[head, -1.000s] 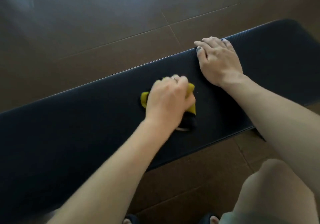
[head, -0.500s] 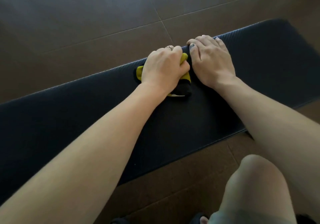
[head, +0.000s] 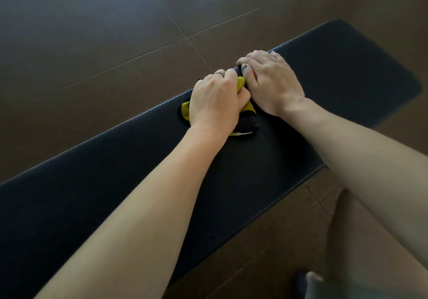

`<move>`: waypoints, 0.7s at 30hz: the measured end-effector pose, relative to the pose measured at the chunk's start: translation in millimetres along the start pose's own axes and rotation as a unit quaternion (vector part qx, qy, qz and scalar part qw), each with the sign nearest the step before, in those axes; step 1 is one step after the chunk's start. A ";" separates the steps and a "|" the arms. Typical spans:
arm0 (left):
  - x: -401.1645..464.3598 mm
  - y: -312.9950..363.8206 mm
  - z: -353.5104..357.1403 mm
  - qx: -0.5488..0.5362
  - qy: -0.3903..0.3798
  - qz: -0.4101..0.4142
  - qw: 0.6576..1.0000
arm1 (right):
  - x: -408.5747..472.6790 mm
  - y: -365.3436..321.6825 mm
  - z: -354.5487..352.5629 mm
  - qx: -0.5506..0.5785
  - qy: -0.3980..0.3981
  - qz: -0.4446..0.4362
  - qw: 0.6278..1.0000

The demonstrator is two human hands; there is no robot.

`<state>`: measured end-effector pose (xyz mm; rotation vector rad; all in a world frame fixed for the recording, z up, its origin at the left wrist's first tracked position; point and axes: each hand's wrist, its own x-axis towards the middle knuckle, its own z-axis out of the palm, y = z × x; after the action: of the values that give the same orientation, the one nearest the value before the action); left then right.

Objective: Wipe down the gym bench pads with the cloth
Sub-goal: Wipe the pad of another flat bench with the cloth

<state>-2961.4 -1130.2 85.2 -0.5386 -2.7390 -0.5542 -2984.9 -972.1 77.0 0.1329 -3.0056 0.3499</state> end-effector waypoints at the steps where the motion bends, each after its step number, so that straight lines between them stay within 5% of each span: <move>1: 0.1 0.2 -0.6 -0.001 -0.004 -0.002 1.000 | 0.3 -0.2 0.0 0.001 0.000 0.001 1.000; 12: -1.9 7.2 -1.3 0.020 -0.009 -0.062 0.998 | 0.4 0.3 2.5 0.014 0.009 -0.024 1.000; 17: -1.6 16.4 -0.7 0.058 -0.007 -0.143 0.988 | 15.6 14.5 -16.0 0.086 -0.094 -0.071 0.989; 21: -8.8 33.6 0.3 0.069 -0.012 -0.210 0.975 | 43.0 71.2 -35.6 0.021 -0.150 -0.122 0.981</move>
<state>-2939.8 -1104.0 92.3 0.0759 -2.8972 -0.4438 -3030.9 -897.9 100.8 0.6040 -3.2212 0.4003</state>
